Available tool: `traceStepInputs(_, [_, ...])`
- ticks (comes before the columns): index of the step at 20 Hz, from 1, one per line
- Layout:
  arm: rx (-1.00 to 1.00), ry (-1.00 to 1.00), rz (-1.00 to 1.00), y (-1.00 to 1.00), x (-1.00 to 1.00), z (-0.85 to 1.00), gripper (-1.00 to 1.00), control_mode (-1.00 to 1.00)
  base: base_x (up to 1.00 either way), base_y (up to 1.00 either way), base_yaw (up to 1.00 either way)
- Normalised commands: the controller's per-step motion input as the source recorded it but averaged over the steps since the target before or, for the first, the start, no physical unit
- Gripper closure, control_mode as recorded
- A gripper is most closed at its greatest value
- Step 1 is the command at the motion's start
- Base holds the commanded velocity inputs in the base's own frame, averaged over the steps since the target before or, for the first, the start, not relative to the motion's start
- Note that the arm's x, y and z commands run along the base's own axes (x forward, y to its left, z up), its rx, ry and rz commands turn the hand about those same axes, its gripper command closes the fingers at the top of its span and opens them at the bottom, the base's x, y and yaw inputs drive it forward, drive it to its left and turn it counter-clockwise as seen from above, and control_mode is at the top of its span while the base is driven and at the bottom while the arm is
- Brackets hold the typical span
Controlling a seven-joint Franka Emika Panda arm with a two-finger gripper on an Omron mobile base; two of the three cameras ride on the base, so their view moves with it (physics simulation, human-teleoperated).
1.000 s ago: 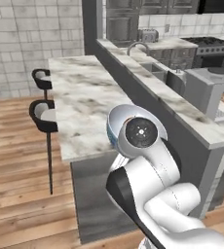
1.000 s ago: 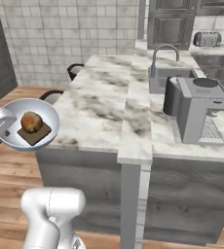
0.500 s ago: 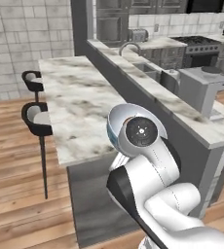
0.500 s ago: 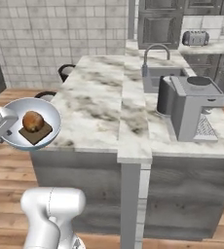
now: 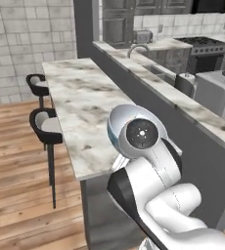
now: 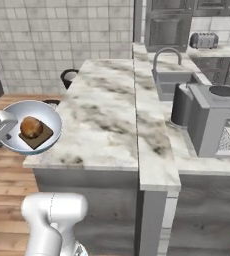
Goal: Pick up the heated bread from the toaster oven and place it in the bowl. Then move the bread bowl to the dining counter.
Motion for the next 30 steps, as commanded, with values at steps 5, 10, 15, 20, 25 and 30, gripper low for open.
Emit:
traceStepInputs(5, [0.0,0.01,-0.01,0.0,0.2,0.0,1.0,-1.0,0.78,0.0,-0.06])
traceStepInputs(10, [-0.06,0.02,0.01,-0.57,0.97,0.0,1.0,-1.0,0.0,0.0,0.0])
traceStepInputs(15, [-0.02,0.29,0.02,-0.6,1.0,-0.09,1.0,-1.0,0.0,0.0,0.0])
traceStepInputs(20, [-0.02,0.32,0.0,-0.04,1.0,-0.29,1.0,-1.0,0.0,0.0,0.0])
traceStepInputs(25, [-0.15,0.03,0.07,0.01,1.0,-0.83,1.0,-1.0,0.0,0.0,0.0])
traceStepInputs(30, [-0.11,-0.1,0.08,0.04,0.76,-0.93,1.0,-1.0,0.0,0.0,0.0])
